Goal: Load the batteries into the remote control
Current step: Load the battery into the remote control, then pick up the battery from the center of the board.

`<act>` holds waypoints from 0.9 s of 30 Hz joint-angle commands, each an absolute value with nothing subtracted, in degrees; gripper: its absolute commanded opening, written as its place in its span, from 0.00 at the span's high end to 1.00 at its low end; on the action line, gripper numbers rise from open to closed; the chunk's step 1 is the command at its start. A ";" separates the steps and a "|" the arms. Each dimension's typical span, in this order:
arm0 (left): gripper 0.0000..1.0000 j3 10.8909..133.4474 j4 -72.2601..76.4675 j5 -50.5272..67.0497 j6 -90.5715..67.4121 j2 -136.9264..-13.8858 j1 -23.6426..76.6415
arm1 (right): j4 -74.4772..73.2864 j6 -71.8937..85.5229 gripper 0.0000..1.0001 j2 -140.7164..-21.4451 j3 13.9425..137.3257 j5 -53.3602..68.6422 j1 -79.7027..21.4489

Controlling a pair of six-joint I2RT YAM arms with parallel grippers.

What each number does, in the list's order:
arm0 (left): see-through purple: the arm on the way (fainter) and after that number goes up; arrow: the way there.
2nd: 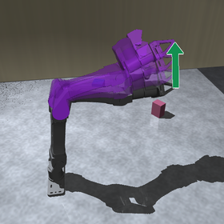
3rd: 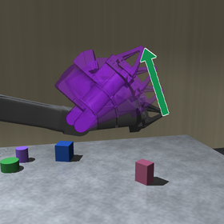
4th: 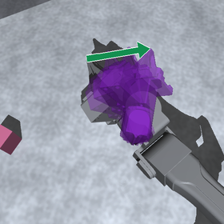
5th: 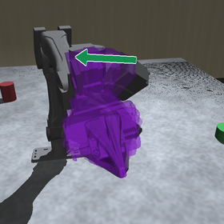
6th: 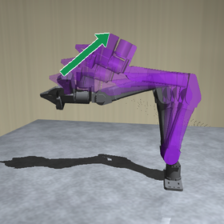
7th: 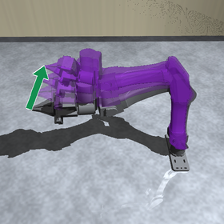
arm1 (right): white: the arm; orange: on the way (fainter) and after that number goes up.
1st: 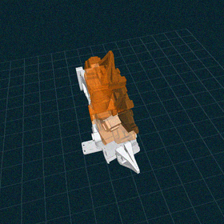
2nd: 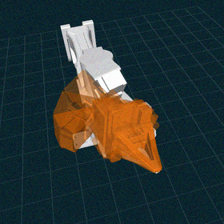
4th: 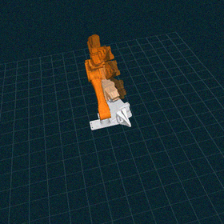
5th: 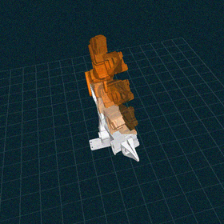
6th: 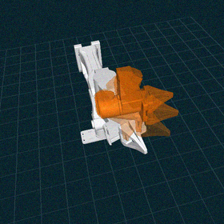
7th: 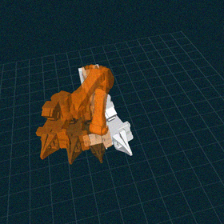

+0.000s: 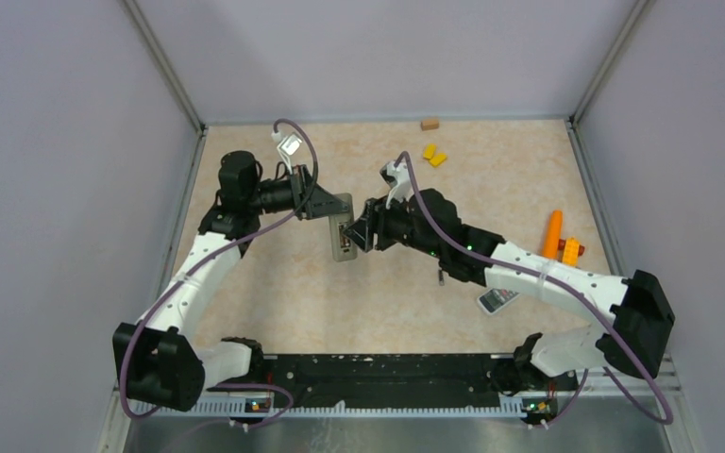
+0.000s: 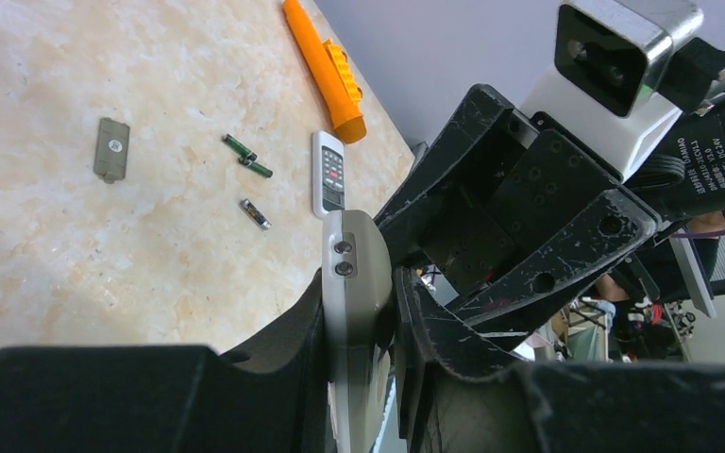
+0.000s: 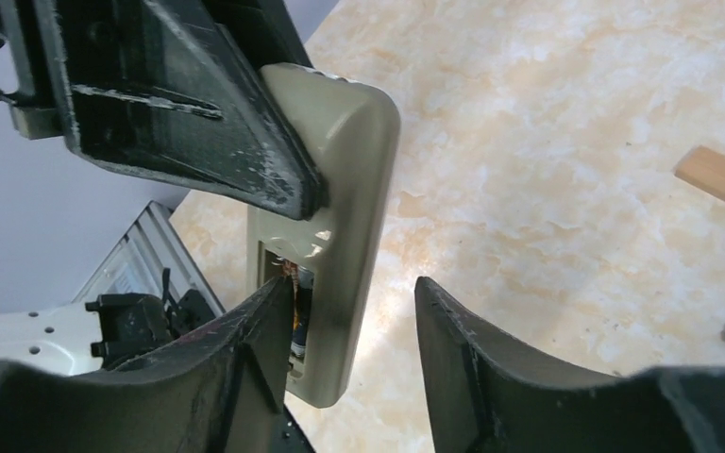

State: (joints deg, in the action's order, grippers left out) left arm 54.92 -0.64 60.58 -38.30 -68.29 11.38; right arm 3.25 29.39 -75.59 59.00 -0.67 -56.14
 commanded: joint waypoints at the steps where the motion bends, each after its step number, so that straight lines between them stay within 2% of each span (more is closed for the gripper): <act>1: 1.00 55.34 -1.88 59.70 -35.86 -66.55 11.16 | 0.18 27.61 0.40 -72.65 61.43 -1.32 -56.43; 2: 1.00 55.48 -2.87 58.92 -35.13 -66.54 11.16 | 0.18 27.90 0.36 -71.62 61.49 -0.78 -56.49; 4: 1.00 55.78 -4.19 57.68 -34.01 -66.44 11.16 | -2.23 28.17 0.32 -68.88 61.60 -0.15 -56.43; 11: 1.00 54.61 -4.17 57.98 -32.78 -65.51 11.16 | -15.90 27.30 0.32 -62.09 63.16 -11.86 -55.37; 18: 1.00 50.60 1.71 56.82 -34.83 -62.30 11.16 | -27.90 30.94 0.46 -61.27 60.21 -18.95 -48.04; 27: 1.00 45.75 10.03 50.62 -35.17 -55.90 11.16 | -30.57 33.91 0.53 -67.24 50.96 -21.07 -44.08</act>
